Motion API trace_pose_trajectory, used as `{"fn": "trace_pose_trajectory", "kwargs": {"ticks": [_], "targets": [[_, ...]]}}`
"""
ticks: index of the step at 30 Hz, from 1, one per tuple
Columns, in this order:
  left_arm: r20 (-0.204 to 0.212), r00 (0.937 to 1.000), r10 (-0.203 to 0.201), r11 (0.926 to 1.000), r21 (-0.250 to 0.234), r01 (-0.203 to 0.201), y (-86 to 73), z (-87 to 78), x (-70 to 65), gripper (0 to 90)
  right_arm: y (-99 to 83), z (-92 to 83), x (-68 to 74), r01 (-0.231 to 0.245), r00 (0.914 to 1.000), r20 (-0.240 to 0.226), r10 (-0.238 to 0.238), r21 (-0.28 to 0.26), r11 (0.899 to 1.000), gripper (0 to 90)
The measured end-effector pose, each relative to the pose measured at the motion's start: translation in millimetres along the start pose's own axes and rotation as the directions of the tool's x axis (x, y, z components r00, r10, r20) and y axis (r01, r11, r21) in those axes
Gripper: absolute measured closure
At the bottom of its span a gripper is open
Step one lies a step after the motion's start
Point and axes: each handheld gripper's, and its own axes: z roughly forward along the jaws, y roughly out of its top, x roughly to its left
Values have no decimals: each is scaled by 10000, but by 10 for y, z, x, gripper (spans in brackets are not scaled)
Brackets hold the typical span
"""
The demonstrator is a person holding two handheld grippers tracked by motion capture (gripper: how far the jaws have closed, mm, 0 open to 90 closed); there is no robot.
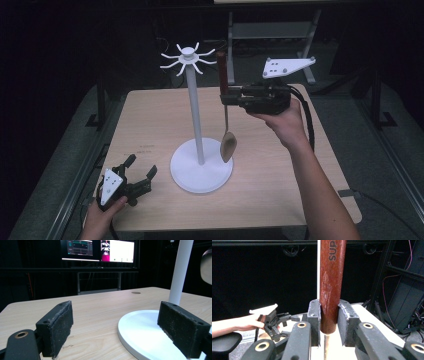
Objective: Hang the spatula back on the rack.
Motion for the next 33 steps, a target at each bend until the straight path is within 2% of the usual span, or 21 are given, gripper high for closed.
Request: {"fn": "trace_pose_trajectory", "kwargs": {"ticks": [12,18,20,27,33], "targets": [[54,10000,-38,10000,-68,38,-2,-1,3,127,13,274,-5,98,9998,-185,-96,134,9999,730],[61,10000,-1,10000,-56,1,-1,-3,3,127,-9,304,11,164,9998,-114,-163,32,9999,711],[56,10000,-6,10000,-80,6,-2,-5,2,126,-27,287,20,149,9999,-85,-150,-96,9998,675],[50,10000,17,9999,-117,-16,-3,-10,-3,126,-111,219,32,-5,9999,172,5,17,10000,539],[25,10000,-34,9999,-102,34,-3,-7,2,126,-231,136,8,-283,9984,493,266,329,9991,452]]}}
